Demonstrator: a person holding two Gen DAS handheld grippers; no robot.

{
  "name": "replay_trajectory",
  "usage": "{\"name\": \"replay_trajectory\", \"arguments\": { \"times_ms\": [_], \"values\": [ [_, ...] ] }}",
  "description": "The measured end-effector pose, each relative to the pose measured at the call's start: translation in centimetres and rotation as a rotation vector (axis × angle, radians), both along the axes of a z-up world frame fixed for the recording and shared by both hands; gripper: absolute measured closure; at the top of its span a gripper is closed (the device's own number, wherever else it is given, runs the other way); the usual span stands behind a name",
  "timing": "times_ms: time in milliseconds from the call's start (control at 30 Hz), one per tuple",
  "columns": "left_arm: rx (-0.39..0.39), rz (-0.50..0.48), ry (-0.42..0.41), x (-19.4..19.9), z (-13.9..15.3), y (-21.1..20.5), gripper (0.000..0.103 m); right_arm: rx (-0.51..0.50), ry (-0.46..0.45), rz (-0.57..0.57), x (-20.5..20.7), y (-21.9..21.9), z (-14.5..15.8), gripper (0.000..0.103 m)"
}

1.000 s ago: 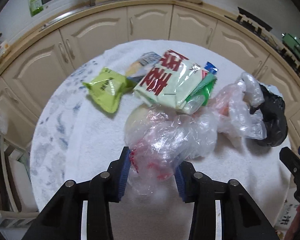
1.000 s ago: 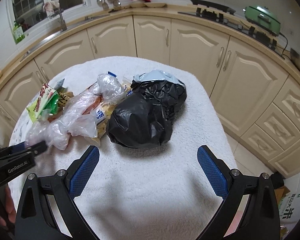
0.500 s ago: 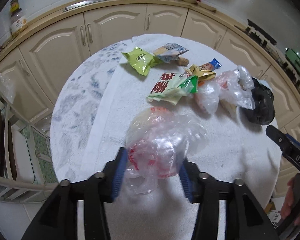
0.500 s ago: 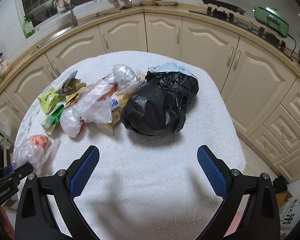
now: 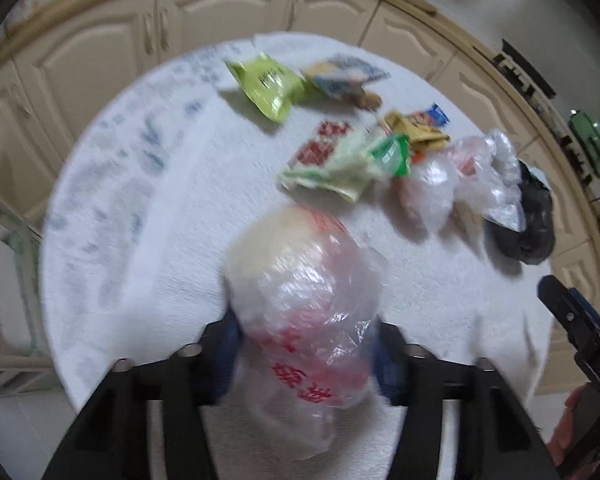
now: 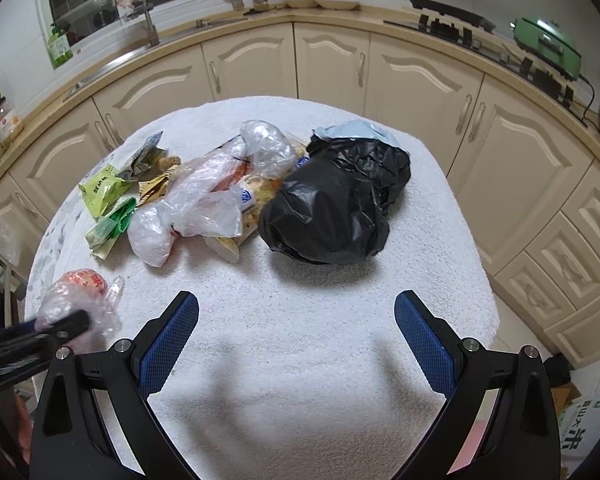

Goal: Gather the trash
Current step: 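Hold the red-printed bag in the left tool while the right tool grasps the green-white snack bag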

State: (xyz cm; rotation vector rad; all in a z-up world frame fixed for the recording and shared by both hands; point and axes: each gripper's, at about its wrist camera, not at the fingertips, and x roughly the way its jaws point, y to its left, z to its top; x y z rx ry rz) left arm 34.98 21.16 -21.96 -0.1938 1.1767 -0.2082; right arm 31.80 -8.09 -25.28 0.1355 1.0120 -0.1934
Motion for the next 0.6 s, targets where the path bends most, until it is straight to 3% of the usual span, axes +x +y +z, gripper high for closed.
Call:
{"name": "replay_trajectory", "arguments": {
  "times_ms": [167,400,600],
  "values": [
    [0.095,0.026,-0.085,0.3,1.2,0.5,0.065,-0.003,-0.010,0.044,1.1,1.6,0.4,0.003],
    [0.110,0.134,-0.123,1.3,2.3,4.7,0.065,0.014,-0.038,0.158,3.5,5.7,1.1,0.003],
    [0.105,0.201,-0.136,1.3,3.1,8.4,0.065,0.104,-0.014,0.259,6.1,9.7,0.4,0.003]
  ]
}}
